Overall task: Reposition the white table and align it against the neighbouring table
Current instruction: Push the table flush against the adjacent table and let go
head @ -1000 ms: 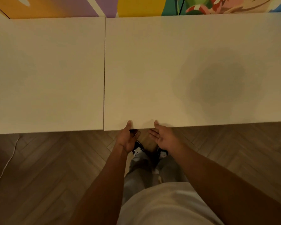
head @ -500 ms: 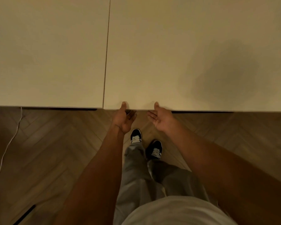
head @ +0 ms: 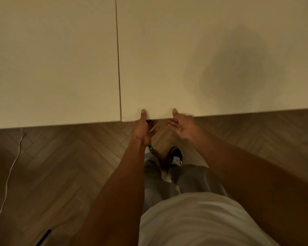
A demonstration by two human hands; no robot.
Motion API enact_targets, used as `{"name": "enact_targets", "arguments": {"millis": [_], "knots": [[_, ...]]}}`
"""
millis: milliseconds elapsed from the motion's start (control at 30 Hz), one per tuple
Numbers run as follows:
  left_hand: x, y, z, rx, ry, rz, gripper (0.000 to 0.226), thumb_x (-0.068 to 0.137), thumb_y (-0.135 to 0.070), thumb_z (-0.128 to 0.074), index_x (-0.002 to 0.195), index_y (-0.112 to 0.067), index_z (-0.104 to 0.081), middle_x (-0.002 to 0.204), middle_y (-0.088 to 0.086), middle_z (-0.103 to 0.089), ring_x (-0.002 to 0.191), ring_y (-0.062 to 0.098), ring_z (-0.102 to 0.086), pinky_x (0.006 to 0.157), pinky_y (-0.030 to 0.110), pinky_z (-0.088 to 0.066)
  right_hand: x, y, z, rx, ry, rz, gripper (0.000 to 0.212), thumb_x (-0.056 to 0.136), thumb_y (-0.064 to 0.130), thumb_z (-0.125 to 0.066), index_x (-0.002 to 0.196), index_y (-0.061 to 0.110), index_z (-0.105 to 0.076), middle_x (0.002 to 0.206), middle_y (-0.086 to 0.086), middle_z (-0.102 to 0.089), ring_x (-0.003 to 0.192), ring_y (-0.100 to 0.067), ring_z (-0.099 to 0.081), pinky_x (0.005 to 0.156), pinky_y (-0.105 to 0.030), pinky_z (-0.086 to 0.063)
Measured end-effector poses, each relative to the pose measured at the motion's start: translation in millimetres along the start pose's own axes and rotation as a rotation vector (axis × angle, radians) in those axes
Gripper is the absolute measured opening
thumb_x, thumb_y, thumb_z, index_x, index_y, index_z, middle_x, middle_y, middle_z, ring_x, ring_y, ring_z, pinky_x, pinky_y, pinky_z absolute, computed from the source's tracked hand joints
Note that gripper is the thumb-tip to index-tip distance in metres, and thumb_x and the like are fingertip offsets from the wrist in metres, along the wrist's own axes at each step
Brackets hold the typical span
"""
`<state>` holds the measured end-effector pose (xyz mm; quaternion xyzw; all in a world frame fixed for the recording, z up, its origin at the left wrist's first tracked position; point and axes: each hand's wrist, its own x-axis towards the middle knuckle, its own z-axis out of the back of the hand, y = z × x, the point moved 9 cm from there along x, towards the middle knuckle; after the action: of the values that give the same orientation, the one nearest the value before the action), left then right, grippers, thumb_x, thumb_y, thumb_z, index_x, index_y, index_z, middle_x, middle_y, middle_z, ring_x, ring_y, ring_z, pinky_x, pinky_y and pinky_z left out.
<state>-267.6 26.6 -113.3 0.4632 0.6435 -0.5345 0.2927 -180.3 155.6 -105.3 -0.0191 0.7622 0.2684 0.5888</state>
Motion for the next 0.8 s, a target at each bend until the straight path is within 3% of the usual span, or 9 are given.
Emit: {"name": "enact_targets", "arguments": {"millis": [100, 167, 300, 433, 567, 700, 800], "knots": [[7.3, -1.4, 3.6, 0.067, -0.044, -0.006, 0.057, 0.104, -0.052, -0.048, 0.138, -0.006, -0.049, 0.133, 0.015, -0.062, 0.108, 0.02, -0.071, 0.073, 0.036, -0.063, 3.8, 1.2, 2.3, -0.013, -0.015, 0.011, 0.036, 0.1, 0.024, -0.06, 0.127, 0.0, -0.055, 0.131, -0.016, -0.061, 0.106, -0.022, -0.062, 0.103, -0.039, -0.051], [9.6, -1.4, 4.4, 0.099, -0.062, -0.012, 0.051, 0.105, -0.051, -0.047, 0.131, -0.007, -0.047, 0.127, 0.013, -0.061, 0.11, 0.021, -0.07, 0.074, 0.037, -0.063, 6.1, 0.0, 2.5, -0.038, -0.023, 0.002, 0.024, 0.1, 0.025, -0.06, 0.112, 0.004, -0.059, 0.117, -0.011, -0.066, 0.104, -0.021, -0.064, 0.108, -0.043, -0.047], [11.6, -5.0, 5.4, 0.104, -0.097, -0.028, 0.036, 0.105, -0.049, -0.048, 0.11, -0.013, -0.05, 0.118, 0.013, -0.063, 0.113, 0.026, -0.07, 0.08, 0.039, -0.063, 8.9, 2.9, 1.2, -0.024, -0.039, 0.021, 0.014, 0.099, 0.023, -0.061, 0.099, 0.009, -0.059, 0.121, -0.012, -0.067, 0.092, -0.018, -0.069, 0.085, -0.035, -0.06], [14.0, -5.7, 10.4, 0.082, -0.125, -0.034, 0.039, 0.106, -0.045, -0.048, 0.117, -0.008, -0.048, 0.121, 0.017, -0.063, 0.111, 0.029, -0.071, 0.088, 0.044, -0.061, 10.9, -0.7, 0.5, -0.015, -0.019, 0.017, 0.017, 0.098, 0.023, -0.062, 0.104, 0.007, -0.06, 0.111, -0.01, -0.067, 0.095, -0.02, -0.07, 0.083, -0.033, -0.061], [15.9, -6.4, 11.8, 0.092, -0.128, -0.043, 0.05, 0.105, -0.047, -0.049, 0.13, -0.004, -0.048, 0.126, 0.017, -0.066, 0.101, 0.023, -0.074, 0.083, 0.042, -0.063, 10.6, 0.0, 0.0, -0.014, 0.012, 0.013, 0.015, 0.097, 0.024, -0.064, 0.101, 0.01, -0.062, 0.104, -0.007, -0.07, 0.092, -0.018, -0.071, 0.073, -0.028, -0.062], [14.1, -4.0, 11.6, 0.052, -0.128, -0.04, 0.047, 0.104, -0.047, -0.053, 0.123, -0.005, -0.052, 0.119, 0.015, -0.064, 0.101, 0.024, -0.074, 0.079, 0.04, -0.064, 8.9, 0.3, 0.5, -0.009, 0.013, -0.008, 0.017, 0.096, 0.024, -0.065, 0.104, 0.009, -0.063, 0.11, -0.009, -0.07, 0.091, -0.017, -0.071, 0.067, -0.027, -0.062], [14.4, -0.7, 12.4, 0.006, -0.109, -0.028, 0.04, 0.101, -0.046, -0.058, 0.114, -0.008, -0.058, 0.117, 0.015, -0.066, 0.106, 0.026, -0.073, 0.083, 0.041, -0.063, 7.4, 1.4, 0.0, 0.009, 0.019, -0.036, 0.022, 0.096, 0.026, -0.066, 0.109, 0.008, -0.063, 0.113, -0.013, -0.07, 0.093, -0.02, -0.071, 0.071, -0.03, -0.061]]}}
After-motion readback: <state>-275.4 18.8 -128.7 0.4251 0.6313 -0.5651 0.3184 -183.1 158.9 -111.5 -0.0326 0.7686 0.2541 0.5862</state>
